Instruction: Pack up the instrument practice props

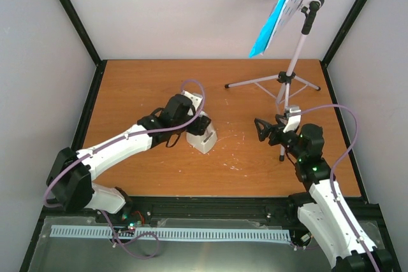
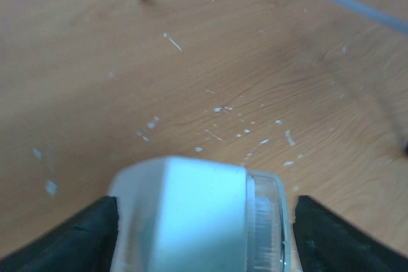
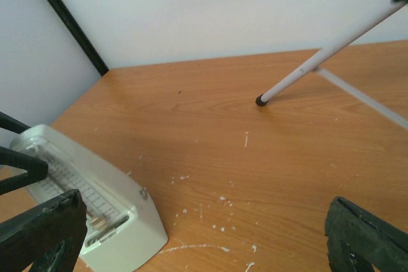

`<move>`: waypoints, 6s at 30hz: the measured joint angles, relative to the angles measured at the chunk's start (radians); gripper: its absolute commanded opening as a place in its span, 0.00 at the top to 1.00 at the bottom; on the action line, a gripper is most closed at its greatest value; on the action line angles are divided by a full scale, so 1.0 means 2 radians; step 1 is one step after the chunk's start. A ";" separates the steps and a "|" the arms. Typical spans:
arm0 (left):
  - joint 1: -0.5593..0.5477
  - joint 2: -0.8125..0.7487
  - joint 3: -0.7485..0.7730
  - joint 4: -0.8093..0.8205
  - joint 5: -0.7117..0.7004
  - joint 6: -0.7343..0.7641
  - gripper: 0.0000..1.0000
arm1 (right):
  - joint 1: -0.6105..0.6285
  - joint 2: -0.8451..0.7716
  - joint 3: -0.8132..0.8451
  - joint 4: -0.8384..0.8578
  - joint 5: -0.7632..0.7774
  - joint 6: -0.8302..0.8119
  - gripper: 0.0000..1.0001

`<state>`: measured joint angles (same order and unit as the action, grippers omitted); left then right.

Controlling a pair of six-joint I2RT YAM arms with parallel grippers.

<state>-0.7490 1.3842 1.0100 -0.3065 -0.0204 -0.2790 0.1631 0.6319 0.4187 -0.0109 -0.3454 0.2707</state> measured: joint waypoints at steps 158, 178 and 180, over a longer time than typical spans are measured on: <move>0.035 -0.048 -0.141 0.170 0.306 0.141 0.03 | 0.105 0.339 0.108 0.252 -0.360 0.000 0.00; 0.266 -0.171 -0.062 0.097 0.396 -0.041 0.01 | 0.204 0.287 0.049 0.119 -0.277 -0.067 0.16; 0.271 -0.171 -0.034 0.071 0.390 -0.026 0.00 | 0.216 0.271 0.041 0.126 -0.247 -0.069 0.22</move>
<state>-0.2070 1.0431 0.9413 -0.1650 0.7597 -0.3309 0.5961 1.1744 0.5003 0.2420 -0.8394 0.1318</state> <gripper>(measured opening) 0.995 0.846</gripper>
